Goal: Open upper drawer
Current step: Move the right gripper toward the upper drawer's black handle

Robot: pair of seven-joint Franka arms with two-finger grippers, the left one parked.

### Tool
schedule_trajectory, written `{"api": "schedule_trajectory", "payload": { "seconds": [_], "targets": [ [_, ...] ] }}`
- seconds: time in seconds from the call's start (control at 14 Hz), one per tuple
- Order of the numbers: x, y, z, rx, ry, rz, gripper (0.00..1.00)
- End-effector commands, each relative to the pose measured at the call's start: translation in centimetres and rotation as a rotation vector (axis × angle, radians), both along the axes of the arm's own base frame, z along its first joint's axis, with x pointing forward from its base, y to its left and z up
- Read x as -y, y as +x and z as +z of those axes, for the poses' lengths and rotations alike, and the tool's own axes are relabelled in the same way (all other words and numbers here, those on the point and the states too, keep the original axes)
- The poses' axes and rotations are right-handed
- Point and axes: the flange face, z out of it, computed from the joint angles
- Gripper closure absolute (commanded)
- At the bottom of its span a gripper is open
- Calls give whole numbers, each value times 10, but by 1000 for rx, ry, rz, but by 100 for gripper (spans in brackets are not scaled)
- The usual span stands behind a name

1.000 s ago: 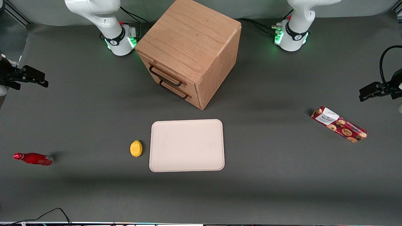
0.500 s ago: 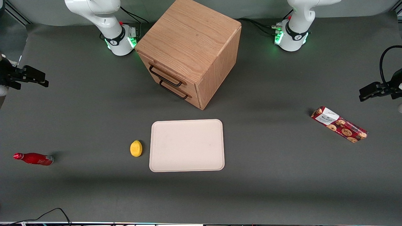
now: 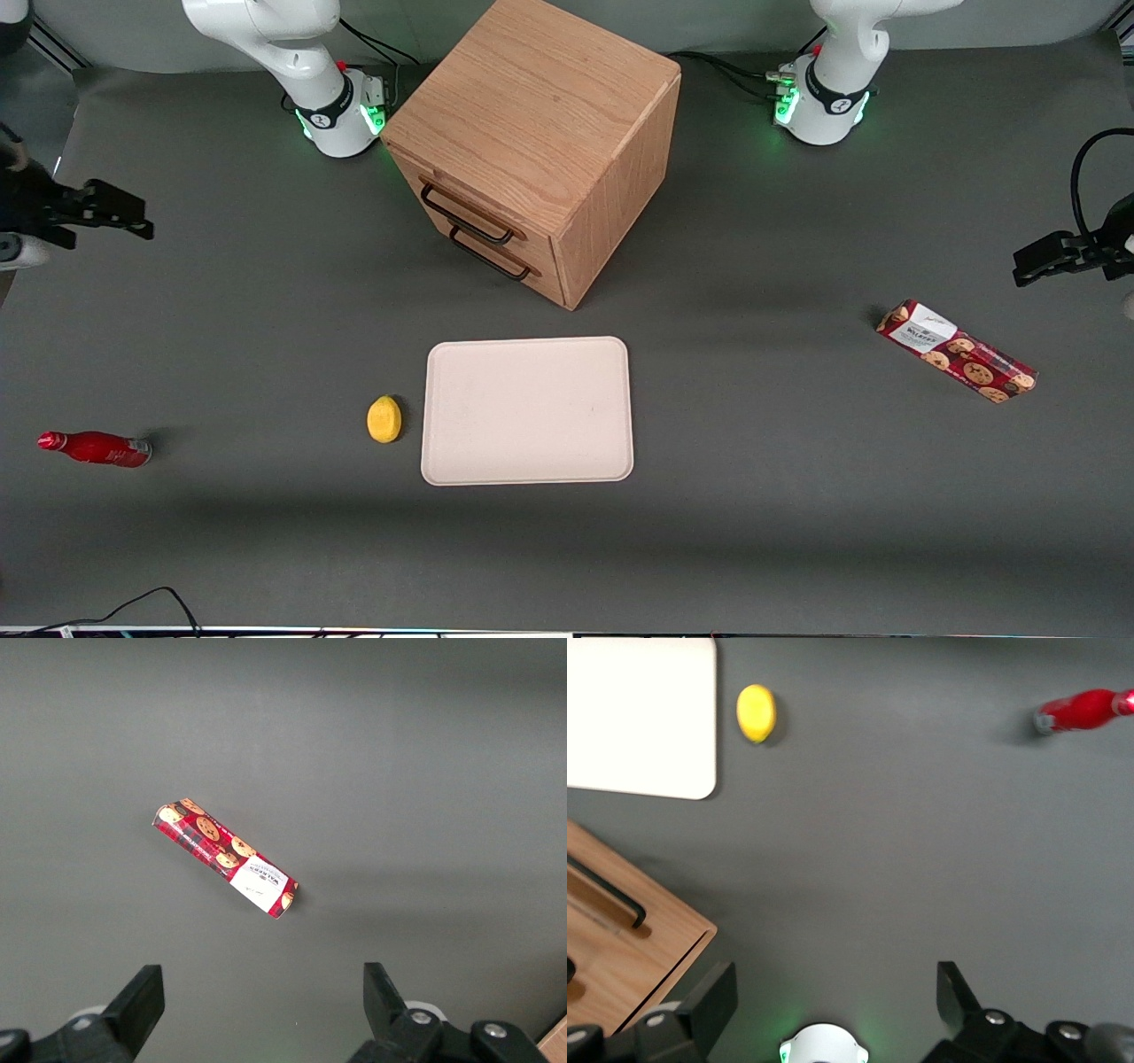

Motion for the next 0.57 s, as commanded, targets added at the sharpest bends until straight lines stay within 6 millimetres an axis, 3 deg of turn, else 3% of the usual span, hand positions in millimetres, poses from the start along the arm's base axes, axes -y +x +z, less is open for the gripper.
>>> {"api": "schedule_trajectory", "payload": {
  "seconds": [0.0, 0.5],
  "targets": [
    [-50, -9, 13, 3, 5, 90, 0],
    [-174, -38, 13, -3, 41, 333, 0]
  ]
}}
